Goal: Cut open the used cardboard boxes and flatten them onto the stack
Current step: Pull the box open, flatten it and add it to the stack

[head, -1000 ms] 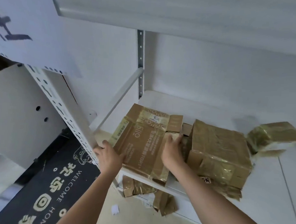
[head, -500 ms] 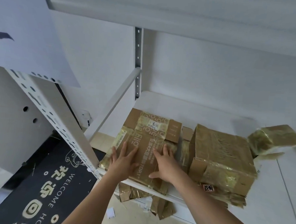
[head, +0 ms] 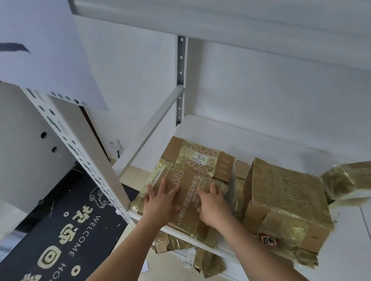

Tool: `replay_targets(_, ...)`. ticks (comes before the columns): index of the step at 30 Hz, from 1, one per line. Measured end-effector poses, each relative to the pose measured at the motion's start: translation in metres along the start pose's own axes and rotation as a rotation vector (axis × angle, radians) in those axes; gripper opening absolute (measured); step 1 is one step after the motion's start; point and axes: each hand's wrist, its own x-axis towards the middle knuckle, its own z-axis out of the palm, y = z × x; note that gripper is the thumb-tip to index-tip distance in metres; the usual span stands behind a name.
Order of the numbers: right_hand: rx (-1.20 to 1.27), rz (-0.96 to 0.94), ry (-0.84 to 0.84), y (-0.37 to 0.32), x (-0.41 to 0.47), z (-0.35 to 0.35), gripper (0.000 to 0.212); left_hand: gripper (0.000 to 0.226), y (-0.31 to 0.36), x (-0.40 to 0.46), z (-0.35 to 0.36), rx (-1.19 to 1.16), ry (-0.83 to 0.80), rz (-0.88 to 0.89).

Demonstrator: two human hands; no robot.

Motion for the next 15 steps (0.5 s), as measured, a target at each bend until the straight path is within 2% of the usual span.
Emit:
replay_targets(2,0.009,0.015,0.21,-0.005,0.011,-0.008,0.036,0.056,0.003,0.005,-0.01,0.047,0.009,-0.02)
replay_targets(3,0.015,0.018,0.292,-0.006,0.019,-0.011,0.036,0.046,0.005,0.008,-0.015,0.088,0.037,-0.01)
replay_targets(4,0.034,0.012,0.321,-0.005,0.029,-0.012,0.045,0.036,0.007,0.012,-0.018,0.131,0.086,0.019)
replay_targets(6,0.095,0.014,0.266,-0.002,0.049,-0.005,0.061,0.026,0.008,0.027,-0.019,0.162,0.213,0.116)
replay_targets(8,0.132,0.039,0.254,0.004,0.066,0.013,0.064,0.031,0.002,0.044,-0.011,0.121,0.305,0.219)
replay_targets(10,0.125,0.057,0.357,0.006,0.077,0.031,0.065,0.042,-0.01,0.055,0.003,0.079,0.363,0.276)
replay_targets(13,0.09,0.075,0.465,0.007,0.083,0.043,0.067,0.07,-0.021,0.06,0.024,0.079,0.4,0.27)
replay_targets(15,0.066,0.088,0.48,0.01,0.086,0.046,0.068,0.072,-0.022,0.063,0.029,0.09,0.383,0.255)
